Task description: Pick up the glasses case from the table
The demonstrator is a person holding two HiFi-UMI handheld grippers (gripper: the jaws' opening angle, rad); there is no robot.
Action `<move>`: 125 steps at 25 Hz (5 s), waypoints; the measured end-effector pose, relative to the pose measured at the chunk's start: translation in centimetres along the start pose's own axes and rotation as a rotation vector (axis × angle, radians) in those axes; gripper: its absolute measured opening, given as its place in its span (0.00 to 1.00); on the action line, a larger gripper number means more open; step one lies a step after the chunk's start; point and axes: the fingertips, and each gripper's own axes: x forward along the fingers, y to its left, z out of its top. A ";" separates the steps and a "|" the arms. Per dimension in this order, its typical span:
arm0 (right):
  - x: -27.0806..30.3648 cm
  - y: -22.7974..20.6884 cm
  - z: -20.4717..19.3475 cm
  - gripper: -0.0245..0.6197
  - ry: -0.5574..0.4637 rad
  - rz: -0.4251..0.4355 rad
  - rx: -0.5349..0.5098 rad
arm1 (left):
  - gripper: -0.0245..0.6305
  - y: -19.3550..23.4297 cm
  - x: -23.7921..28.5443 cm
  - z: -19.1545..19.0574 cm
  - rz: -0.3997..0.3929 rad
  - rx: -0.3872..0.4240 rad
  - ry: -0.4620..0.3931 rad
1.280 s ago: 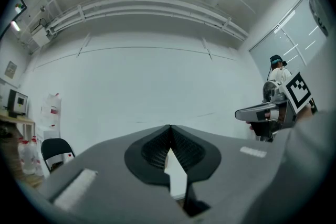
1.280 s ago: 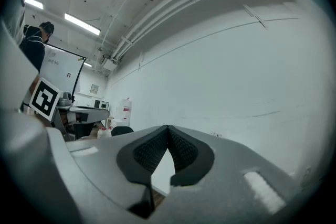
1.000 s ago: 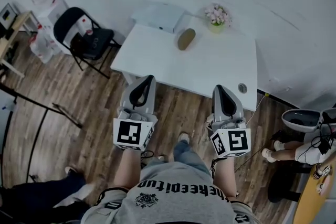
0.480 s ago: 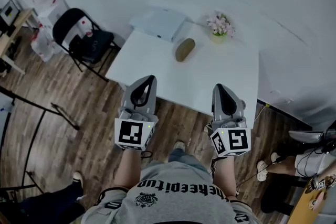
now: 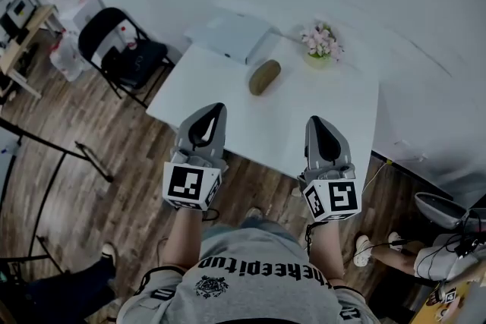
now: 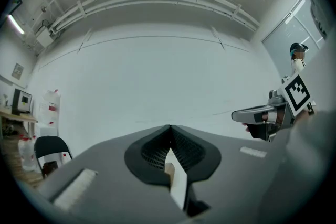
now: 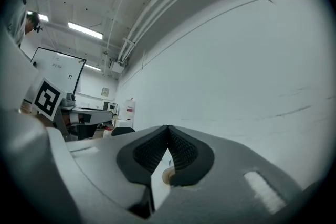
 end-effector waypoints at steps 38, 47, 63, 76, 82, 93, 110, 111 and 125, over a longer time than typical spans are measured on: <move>12.9 -4.5 -4.4 0.04 0.031 -0.084 -0.005 | 0.07 3.2 16.0 -6.5 -0.348 -0.065 0.094; 15.6 -5.0 -5.4 0.04 0.031 -0.145 -0.015 | 0.07 4.6 19.0 -7.7 -0.439 -0.067 0.106; 15.4 -4.3 -5.4 0.04 -0.016 -0.201 0.045 | 0.07 3.3 22.3 -10.9 -0.622 -0.032 0.131; 14.5 -4.9 -7.5 0.04 0.050 -0.320 0.017 | 0.14 1.8 25.2 -17.4 -0.697 -0.072 0.326; 13.3 -5.0 -8.1 0.04 0.088 -0.344 0.015 | 0.23 0.9 26.5 -20.8 -0.720 -0.110 0.440; 10.6 -6.1 -9.1 0.04 0.146 -0.426 0.025 | 0.40 0.7 28.7 -26.8 -0.642 -0.150 0.633; 9.1 -7.4 -9.6 0.04 0.180 -0.484 0.021 | 0.55 -0.5 29.8 -31.4 -0.602 -0.182 0.823; 9.0 -7.5 -9.6 0.04 0.181 -0.486 0.020 | 0.55 -0.6 29.9 -31.6 -0.602 -0.189 0.831; 8.6 -8.0 -9.2 0.04 0.167 -0.500 0.011 | 0.47 -0.9 29.8 -31.6 -0.580 -0.084 0.846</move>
